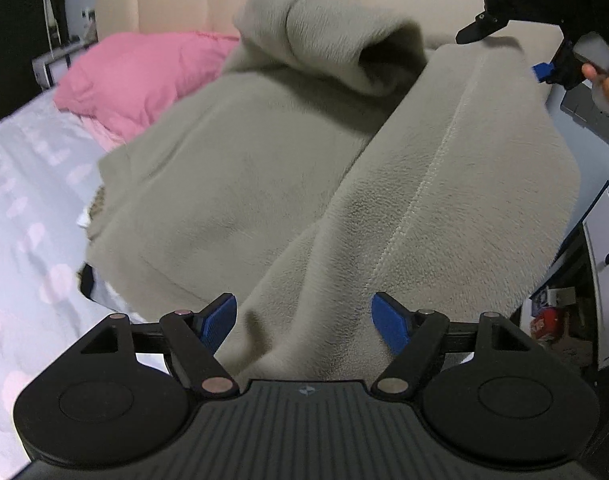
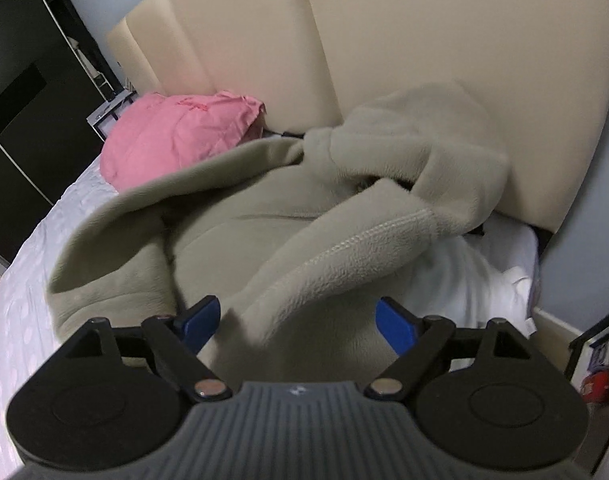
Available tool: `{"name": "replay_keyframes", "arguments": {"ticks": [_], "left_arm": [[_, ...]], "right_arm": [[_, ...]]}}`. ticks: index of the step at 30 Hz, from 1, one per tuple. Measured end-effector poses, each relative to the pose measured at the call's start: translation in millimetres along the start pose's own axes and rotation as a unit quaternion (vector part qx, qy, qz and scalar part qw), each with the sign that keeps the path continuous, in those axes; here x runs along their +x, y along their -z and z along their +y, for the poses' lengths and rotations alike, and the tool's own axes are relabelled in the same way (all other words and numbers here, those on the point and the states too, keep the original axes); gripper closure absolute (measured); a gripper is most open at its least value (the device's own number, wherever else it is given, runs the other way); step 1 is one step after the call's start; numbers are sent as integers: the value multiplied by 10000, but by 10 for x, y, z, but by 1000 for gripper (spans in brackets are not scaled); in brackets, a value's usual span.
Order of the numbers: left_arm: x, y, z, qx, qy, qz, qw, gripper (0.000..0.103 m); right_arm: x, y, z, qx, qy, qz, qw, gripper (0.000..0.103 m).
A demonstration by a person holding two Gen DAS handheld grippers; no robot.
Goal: Fold clothes
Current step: 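Grasp the hoodie fabric with the left gripper while the right gripper grasps another edge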
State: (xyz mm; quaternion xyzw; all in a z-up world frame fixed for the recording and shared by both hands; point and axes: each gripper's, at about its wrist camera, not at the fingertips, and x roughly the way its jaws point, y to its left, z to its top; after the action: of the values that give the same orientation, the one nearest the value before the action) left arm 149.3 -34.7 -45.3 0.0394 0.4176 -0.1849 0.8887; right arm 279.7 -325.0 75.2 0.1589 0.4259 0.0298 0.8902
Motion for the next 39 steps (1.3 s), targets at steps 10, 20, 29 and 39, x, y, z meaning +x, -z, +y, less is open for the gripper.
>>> {"name": "replay_keyframes", "arguments": {"ticks": [10,20,29,39], "left_arm": [[-46,11,2,-351,648,82,9972,97],[-1344,-30,479,-460,-282,-839,9950,98],[-3070,378,1194,-1041,-1845,-1837,9599,99],[-4938,1481,1538,-1872,-3383,-2547,8864,99]], "right_arm": [[-82,-2,31,-374,-55,-529,9979,91],[-941,-86,825,-1134,-684,-1342,9821,93],[-1879,129,2420,-2027,-1989,-1785,9421,94],[-2661,1194,4306,-3159,-3884,-1195,8574,94]]}}
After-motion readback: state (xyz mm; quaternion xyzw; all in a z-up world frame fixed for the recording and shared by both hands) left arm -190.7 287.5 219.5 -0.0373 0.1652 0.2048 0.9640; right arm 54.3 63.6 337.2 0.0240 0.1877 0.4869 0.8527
